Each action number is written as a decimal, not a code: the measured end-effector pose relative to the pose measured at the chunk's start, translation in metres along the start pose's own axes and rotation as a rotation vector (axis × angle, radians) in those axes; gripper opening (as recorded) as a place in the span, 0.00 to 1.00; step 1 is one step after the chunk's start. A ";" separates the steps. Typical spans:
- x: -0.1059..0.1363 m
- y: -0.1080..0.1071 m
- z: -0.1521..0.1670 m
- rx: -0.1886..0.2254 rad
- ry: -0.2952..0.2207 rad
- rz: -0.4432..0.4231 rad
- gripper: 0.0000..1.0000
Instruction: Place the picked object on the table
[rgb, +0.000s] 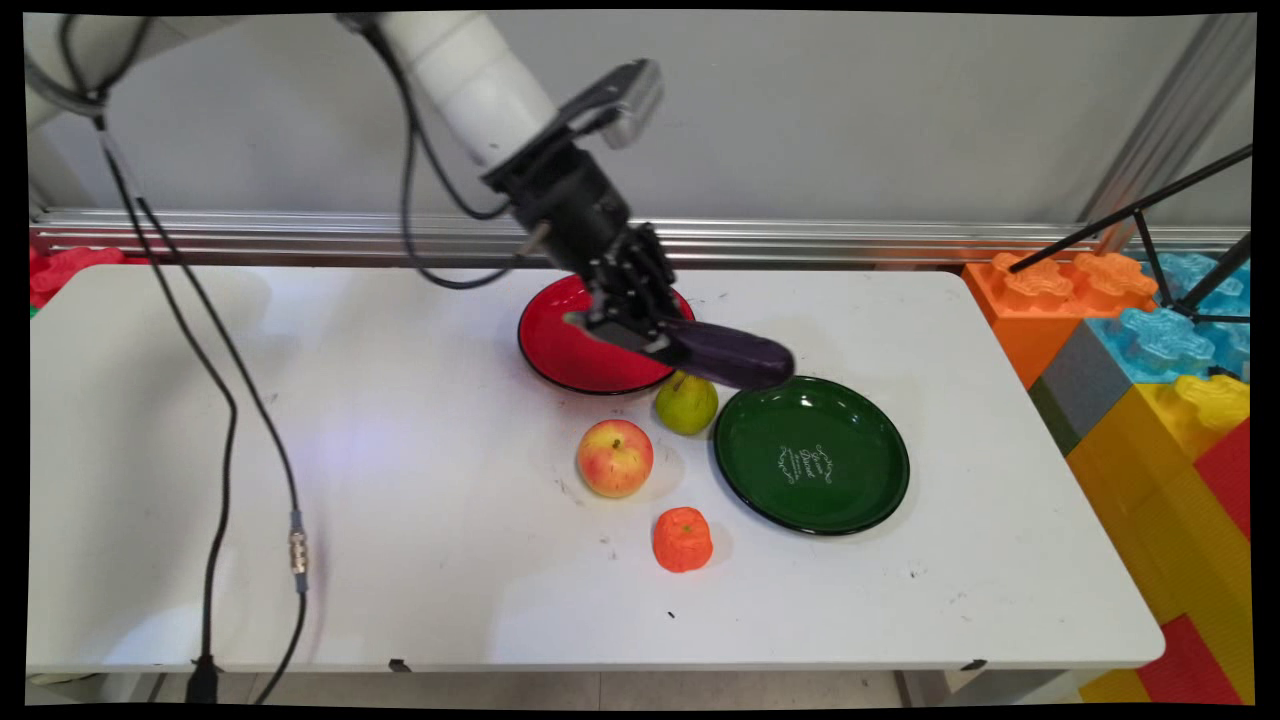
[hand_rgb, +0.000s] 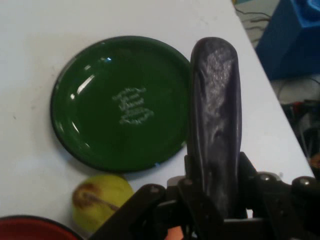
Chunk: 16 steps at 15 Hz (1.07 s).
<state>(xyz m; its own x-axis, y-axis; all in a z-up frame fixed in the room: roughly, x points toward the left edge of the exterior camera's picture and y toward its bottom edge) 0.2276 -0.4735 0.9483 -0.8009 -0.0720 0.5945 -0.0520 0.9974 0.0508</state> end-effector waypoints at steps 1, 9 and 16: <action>-0.004 0.005 -0.006 -0.011 -0.002 0.000 0.00; -0.045 0.050 -0.033 -0.095 -0.024 0.000 0.00; -0.077 0.069 -0.016 -0.124 -0.039 0.024 0.00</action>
<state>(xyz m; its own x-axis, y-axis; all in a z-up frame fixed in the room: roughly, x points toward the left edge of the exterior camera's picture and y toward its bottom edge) 0.2948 -0.3989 0.9190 -0.8239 -0.0451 0.5649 0.0400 0.9897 0.1373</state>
